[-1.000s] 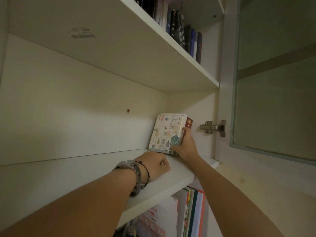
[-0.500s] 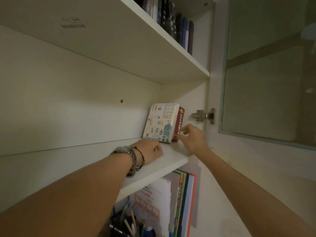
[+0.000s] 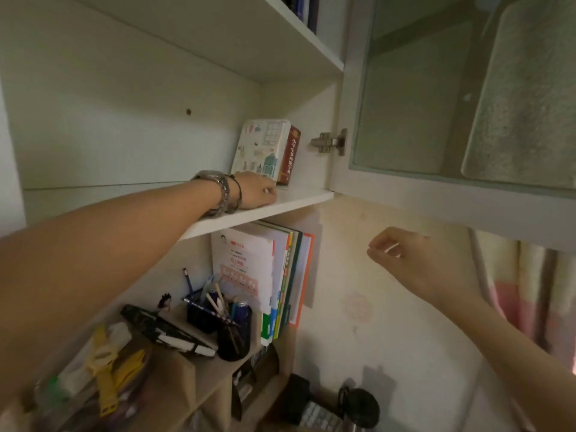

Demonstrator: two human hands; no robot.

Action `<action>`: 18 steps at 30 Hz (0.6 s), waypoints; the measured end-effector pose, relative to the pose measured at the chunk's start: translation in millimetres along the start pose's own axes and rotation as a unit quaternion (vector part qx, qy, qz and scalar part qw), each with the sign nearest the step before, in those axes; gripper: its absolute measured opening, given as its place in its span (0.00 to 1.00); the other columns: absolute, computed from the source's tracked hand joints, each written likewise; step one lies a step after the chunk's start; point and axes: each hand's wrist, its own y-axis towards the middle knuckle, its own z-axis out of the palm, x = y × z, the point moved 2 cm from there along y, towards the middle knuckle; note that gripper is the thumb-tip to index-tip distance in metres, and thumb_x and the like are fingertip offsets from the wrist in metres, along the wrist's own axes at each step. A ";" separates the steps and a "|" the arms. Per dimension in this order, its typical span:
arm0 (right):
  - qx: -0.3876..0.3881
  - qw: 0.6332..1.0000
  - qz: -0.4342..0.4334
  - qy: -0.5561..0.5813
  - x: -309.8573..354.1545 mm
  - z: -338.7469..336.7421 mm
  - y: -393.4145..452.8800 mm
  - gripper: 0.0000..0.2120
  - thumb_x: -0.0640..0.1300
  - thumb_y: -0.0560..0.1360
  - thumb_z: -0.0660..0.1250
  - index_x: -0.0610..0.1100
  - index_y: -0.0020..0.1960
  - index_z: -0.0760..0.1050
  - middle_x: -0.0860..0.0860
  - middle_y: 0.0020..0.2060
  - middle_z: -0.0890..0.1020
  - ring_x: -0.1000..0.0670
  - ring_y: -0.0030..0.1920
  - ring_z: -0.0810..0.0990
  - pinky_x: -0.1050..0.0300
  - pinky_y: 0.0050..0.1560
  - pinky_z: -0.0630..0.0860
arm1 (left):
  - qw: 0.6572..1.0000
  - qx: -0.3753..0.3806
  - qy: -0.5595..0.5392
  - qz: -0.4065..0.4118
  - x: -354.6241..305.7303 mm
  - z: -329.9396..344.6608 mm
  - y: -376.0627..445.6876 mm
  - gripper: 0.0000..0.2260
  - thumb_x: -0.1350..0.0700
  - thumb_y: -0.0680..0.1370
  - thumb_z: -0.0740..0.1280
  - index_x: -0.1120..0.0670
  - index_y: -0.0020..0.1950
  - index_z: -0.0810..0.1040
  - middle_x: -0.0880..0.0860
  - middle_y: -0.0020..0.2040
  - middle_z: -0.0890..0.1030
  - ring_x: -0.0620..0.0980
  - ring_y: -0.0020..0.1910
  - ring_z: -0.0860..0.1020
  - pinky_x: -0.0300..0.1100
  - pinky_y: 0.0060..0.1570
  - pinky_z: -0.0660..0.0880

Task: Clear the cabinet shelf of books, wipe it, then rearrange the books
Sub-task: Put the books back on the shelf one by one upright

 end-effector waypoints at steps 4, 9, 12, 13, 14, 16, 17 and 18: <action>0.025 0.999 0.031 -0.020 -36.4 -18.4 -50.1 0.05 0.45 0.75 0.69 0.53 0.42 0.76 0.57 0.41 0.81 0.56 0.40 0.79 0.56 0.44 0.75 | 0.999 0.030 -0.003 0.040 -24.0 -5.2 -15.5 0.14 0.44 0.79 0.61 0.47 0.62 0.75 0.49 0.64 0.75 0.51 0.61 0.72 0.48 0.64 0.68; 0.039 0.996 0.066 -0.036 -72.7 -38.1 -97.2 0.04 0.43 0.75 0.70 0.51 0.45 0.75 0.54 0.42 0.81 0.56 0.40 0.79 0.62 0.41 0.70 | 0.987 0.004 -0.075 0.145 -82.7 13.7 -56.6 0.15 0.45 0.79 0.61 0.51 0.61 0.77 0.47 0.58 0.78 0.46 0.56 0.75 0.39 0.56 0.69; 0.033 0.995 0.092 -0.005 -87.0 -38.6 -118.2 0.03 0.43 0.75 0.70 0.48 0.47 0.77 0.53 0.42 0.80 0.57 0.40 0.78 0.67 0.40 0.70 | 0.972 0.014 -0.138 0.189 -114.7 56.1 -79.4 0.14 0.45 0.79 0.63 0.50 0.60 0.78 0.46 0.56 0.79 0.44 0.55 0.77 0.43 0.59 0.72; 0.032 0.995 0.100 0.002 -89.8 -37.7 -126.0 0.02 0.43 0.75 0.70 0.48 0.47 0.77 0.55 0.42 0.80 0.59 0.40 0.77 0.69 0.40 0.69 | 0.967 0.019 -0.152 0.203 -124.2 74.0 -85.8 0.14 0.45 0.78 0.63 0.49 0.59 0.78 0.44 0.55 0.80 0.43 0.55 0.77 0.43 0.59 0.72; 0.030 0.993 0.113 0.015 -95.2 -34.8 -133.5 0.03 0.44 0.75 0.70 0.48 0.48 0.78 0.56 0.42 0.80 0.59 0.40 0.77 0.69 0.41 0.70 | 0.962 0.025 -0.167 0.217 -133.9 93.5 -92.9 0.13 0.45 0.79 0.63 0.48 0.59 0.78 0.43 0.55 0.79 0.41 0.54 0.76 0.42 0.58 0.73; 0.026 0.990 0.138 0.033 -109.1 -27.3 -150.8 0.03 0.46 0.74 0.70 0.49 0.48 0.78 0.57 0.42 0.80 0.59 0.41 0.78 0.67 0.42 0.72 | 0.952 0.040 -0.193 0.235 -150.7 136.2 -106.5 0.11 0.46 0.79 0.63 0.46 0.59 0.78 0.41 0.54 0.79 0.37 0.53 0.76 0.38 0.55 0.73; 0.027 0.988 0.149 0.040 -115.5 -23.1 -160.7 0.03 0.46 0.74 0.71 0.49 0.48 0.78 0.58 0.42 0.80 0.59 0.41 0.79 0.67 0.42 0.73 | 0.948 0.050 -0.207 0.237 -157.9 158.6 -112.4 0.10 0.47 0.79 0.63 0.46 0.58 0.79 0.41 0.54 0.80 0.36 0.52 0.76 0.37 0.55 0.73; 0.026 0.986 0.159 0.050 -123.7 -18.3 -170.9 0.04 0.45 0.74 0.71 0.49 0.48 0.79 0.58 0.42 0.80 0.58 0.41 0.79 0.67 0.43 0.74 | 0.944 0.062 -0.224 0.233 -164.0 181.3 -117.2 0.10 0.47 0.78 0.64 0.46 0.57 0.79 0.40 0.53 0.80 0.34 0.51 0.76 0.37 0.54 0.73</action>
